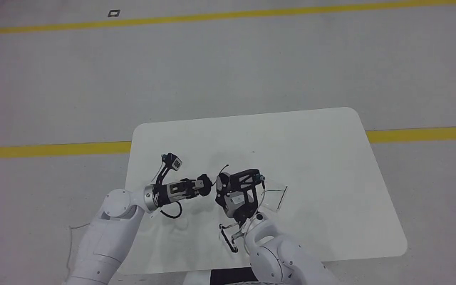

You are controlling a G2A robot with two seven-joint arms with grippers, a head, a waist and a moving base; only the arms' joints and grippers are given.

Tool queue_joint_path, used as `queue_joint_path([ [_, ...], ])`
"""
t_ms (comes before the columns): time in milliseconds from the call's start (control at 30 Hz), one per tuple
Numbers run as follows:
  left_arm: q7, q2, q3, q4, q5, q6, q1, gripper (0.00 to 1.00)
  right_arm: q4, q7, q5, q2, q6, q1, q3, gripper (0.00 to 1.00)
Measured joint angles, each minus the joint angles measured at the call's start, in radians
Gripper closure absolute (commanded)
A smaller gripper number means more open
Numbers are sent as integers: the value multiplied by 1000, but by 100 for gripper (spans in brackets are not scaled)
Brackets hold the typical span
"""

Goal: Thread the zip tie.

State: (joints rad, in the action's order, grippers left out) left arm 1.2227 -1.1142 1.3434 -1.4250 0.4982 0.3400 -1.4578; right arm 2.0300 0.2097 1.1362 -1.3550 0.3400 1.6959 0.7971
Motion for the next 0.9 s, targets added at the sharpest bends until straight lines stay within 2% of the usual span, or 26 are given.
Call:
queue_joint_path([
  [900, 0, 0, 0, 0, 0, 0, 0, 100, -20, -30, -80, 16, 0, -32, -36, 100],
])
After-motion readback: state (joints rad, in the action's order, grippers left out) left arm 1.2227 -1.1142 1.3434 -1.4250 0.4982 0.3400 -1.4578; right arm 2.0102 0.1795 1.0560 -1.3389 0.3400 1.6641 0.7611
